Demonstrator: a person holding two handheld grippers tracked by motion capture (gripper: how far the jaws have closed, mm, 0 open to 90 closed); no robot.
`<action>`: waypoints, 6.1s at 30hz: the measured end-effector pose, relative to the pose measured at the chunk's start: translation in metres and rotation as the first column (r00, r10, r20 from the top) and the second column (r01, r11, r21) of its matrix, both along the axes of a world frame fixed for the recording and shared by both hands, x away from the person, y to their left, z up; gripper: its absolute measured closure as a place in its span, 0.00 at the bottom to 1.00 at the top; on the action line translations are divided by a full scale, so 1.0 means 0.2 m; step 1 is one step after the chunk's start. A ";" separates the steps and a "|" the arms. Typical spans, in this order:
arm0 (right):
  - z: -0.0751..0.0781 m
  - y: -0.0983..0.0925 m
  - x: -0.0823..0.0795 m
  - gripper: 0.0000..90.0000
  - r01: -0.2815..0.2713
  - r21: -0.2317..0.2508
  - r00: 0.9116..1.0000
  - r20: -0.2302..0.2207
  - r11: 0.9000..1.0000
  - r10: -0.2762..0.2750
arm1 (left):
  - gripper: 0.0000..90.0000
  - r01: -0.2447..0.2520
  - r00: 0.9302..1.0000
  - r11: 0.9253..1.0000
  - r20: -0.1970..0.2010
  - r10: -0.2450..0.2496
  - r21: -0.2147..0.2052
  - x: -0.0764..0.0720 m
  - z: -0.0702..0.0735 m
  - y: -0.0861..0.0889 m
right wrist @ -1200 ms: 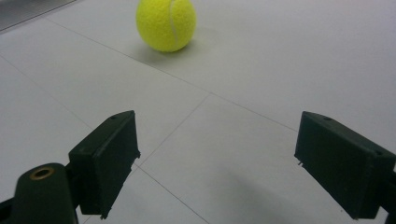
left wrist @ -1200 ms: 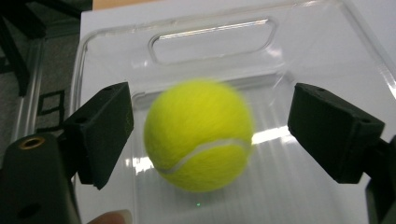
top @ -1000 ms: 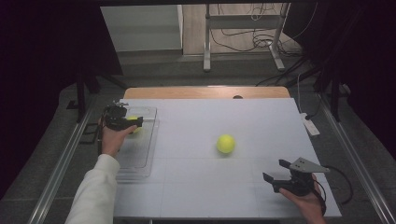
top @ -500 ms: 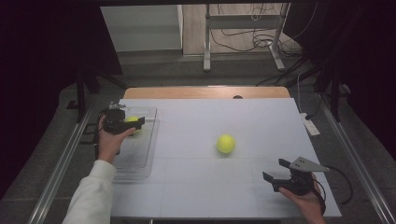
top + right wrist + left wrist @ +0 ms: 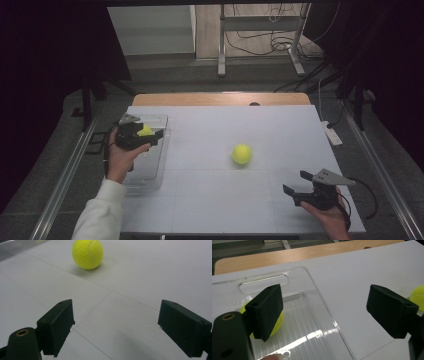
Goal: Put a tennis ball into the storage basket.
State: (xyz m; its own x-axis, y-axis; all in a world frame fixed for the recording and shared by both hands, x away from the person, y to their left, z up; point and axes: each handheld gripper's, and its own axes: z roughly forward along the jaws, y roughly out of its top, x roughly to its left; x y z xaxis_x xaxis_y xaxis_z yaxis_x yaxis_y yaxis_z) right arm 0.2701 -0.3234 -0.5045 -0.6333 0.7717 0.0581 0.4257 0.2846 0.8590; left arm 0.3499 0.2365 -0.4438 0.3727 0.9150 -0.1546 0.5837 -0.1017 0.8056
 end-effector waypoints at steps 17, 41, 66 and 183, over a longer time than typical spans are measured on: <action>0.00 0.01 0.01 0.15 -0.013 -0.004 1.000 -0.004 1.000 0.013 | 0.16 0.061 0.998 0.997 0.013 -0.061 -0.036 -0.08 -0.01 -0.05; 0.00 0.02 0.02 0.15 -0.015 -0.004 1.000 0.000 1.000 0.015 | 0.15 0.152 0.988 0.988 0.039 -0.150 -0.039 -0.14 0.00 -0.19; 0.00 0.03 0.03 0.15 -0.023 -0.002 1.000 0.002 1.000 0.023 | 0.15 0.231 0.972 0.972 0.045 -0.230 -0.032 -0.15 0.02 -0.36; -0.01 0.03 0.03 0.15 -0.029 -0.001 1.000 -0.002 1.000 0.029 | 0.11 0.465 0.880 0.884 -0.137 -0.454 0.057 0.13 -0.12 -1.11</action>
